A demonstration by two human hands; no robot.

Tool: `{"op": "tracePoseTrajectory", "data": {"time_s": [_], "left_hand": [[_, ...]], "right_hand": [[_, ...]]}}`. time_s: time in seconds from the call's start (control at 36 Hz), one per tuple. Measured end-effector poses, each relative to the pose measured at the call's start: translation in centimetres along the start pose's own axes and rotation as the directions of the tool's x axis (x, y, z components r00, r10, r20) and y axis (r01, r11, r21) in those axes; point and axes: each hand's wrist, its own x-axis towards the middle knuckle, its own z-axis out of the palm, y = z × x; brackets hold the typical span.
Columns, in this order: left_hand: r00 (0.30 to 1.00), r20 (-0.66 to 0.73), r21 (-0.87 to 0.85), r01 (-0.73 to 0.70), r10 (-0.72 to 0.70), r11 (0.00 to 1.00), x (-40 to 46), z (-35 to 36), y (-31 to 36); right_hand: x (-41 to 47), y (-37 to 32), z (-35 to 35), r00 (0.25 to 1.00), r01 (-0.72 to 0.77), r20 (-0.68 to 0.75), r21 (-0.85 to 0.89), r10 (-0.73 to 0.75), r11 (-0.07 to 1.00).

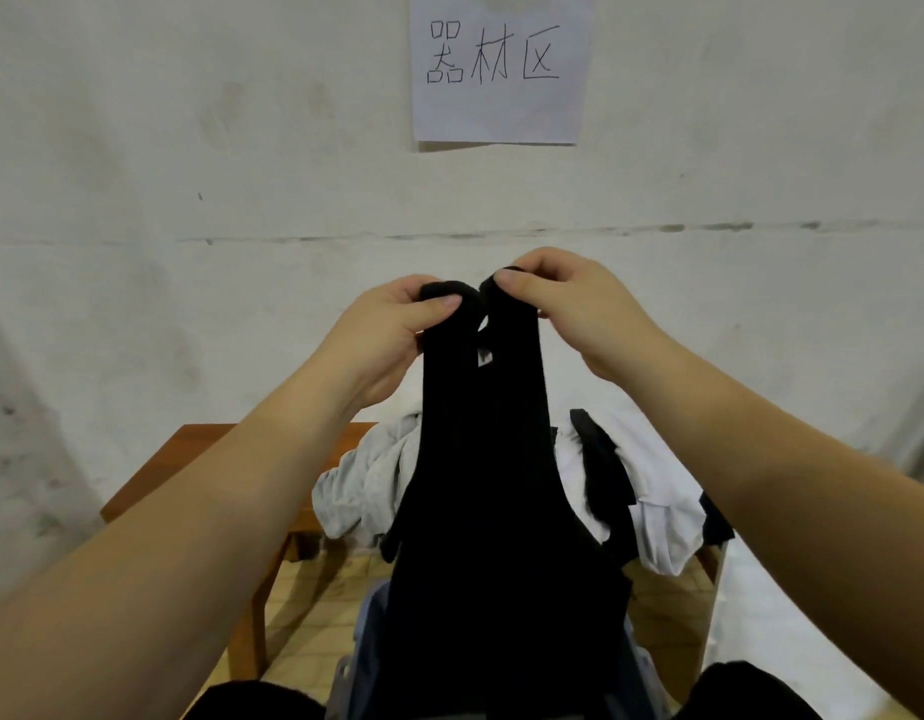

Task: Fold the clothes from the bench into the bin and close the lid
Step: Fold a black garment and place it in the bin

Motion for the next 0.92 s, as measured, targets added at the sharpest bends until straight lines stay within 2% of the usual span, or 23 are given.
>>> {"op": "tracePoseTrajectory", "data": {"time_s": [0.11,0.19,0.31,0.47,0.56,0.64,0.69,0.78,0.92], "left_hand": [[0.993,0.115,0.001,-0.032,0.031,1.0,-0.4,0.3,-0.6],[0.994,0.108,0.019,-0.003,0.001,1.0,-0.6,0.3,-1.2],[0.999,0.036,0.095,0.01,-0.014,0.995,-0.4,0.3,-2.2],[0.994,-0.106,0.079,-0.006,0.015,0.997,-0.2,0.2,-2.7],[0.99,-0.139,0.083,-0.008,0.019,0.997,-0.2,0.2,-2.8],[0.989,-0.147,0.09,-0.008,0.021,0.996,-0.4,0.6,-2.8],[0.989,-0.146,0.114,-0.014,0.03,0.993,-0.6,0.9,-2.7],[0.987,-0.155,0.15,-0.024,0.048,0.988,-1.0,0.7,-2.6],[0.971,-0.228,0.177,-0.026,0.066,0.984,-1.3,-1.4,-2.3]], "right_hand": [[0.2,-0.1,0.9,1.0,-0.006,-0.031,0.015,0.007,1.0],[0.2,0.3,1.3,0.999,-0.039,-0.036,0.045,0.04,0.998],[-0.4,0.9,1.9,0.992,-0.114,0.069,0.065,0.109,0.991],[-2.8,6.2,2.7,0.974,-0.221,0.103,0.189,0.204,0.957],[-5.8,11.1,4.4,0.932,-0.263,0.255,-0.011,0.257,0.965],[-8.1,14.2,6.0,0.831,-0.326,0.441,-0.107,0.339,0.939],[-8.6,15.3,6.9,0.798,-0.304,0.461,-0.247,0.388,0.92],[-8.5,16.2,7.7,0.812,-0.213,0.403,-0.47,0.423,0.856],[-8.2,18.0,6.3,0.775,-0.143,0.461,-0.537,0.432,0.831]]}}
